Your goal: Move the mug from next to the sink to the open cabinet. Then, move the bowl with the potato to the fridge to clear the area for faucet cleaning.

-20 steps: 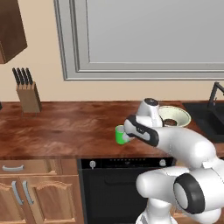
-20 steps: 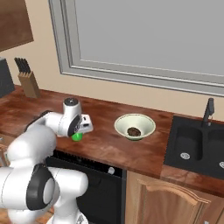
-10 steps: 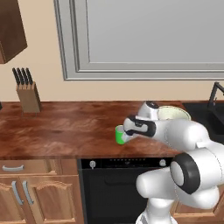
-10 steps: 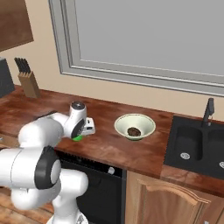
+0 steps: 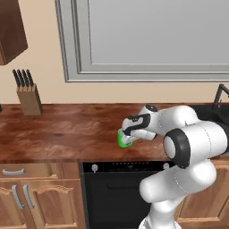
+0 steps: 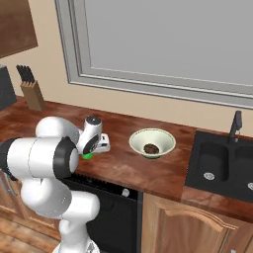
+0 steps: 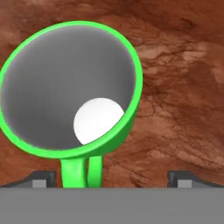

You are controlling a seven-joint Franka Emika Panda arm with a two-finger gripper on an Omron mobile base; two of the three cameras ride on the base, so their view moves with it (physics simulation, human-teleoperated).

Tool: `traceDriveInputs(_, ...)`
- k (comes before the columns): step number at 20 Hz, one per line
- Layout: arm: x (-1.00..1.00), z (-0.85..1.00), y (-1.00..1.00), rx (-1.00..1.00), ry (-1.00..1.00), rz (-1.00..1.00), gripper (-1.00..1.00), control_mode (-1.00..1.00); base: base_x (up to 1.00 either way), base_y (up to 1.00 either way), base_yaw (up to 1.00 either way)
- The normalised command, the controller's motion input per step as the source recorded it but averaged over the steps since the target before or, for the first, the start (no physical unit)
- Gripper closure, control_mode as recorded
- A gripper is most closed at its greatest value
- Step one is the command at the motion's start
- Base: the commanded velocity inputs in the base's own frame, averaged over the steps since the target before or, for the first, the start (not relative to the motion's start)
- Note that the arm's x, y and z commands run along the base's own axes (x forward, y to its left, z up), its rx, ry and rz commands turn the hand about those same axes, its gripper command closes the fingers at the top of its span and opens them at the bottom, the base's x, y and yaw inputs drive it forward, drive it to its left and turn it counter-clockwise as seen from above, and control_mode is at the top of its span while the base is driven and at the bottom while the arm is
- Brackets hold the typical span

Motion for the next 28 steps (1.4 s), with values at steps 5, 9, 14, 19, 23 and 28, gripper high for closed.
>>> traceDriveInputs(5, 0.1, -0.19, 0.15, 0.0, 0.04, 0.0, -1.0, -1.0, 0.0, 0.0, 0.0)
traceDriveInputs(9, 0.0, 0.0, 0.07, 0.0, 0.0, 0.0, -1.0, -1.0, 0.0, 0.0, 0.0)
traceDriveInputs(14, 0.0, 0.0, 0.07, 0.0, 0.0, 0.0, 1.0, -1.0, 0.0, 0.0, 0.0)
traceDriveInputs(19, -0.01, 0.0, 0.0, 0.0, 0.0, 0.0, 1.0, -1.0, 0.0, 0.0, 0.0)
traceDriveInputs(23, -0.18, 0.08, 0.0, 0.0, -0.06, 0.0, 1.0, -1.0, 0.0, 0.0, 0.0)
traceDriveInputs(28, -0.35, 0.43, 0.0, 0.0, -0.22, 0.01, 1.0, -1.0, 0.0, 0.0, 0.0)
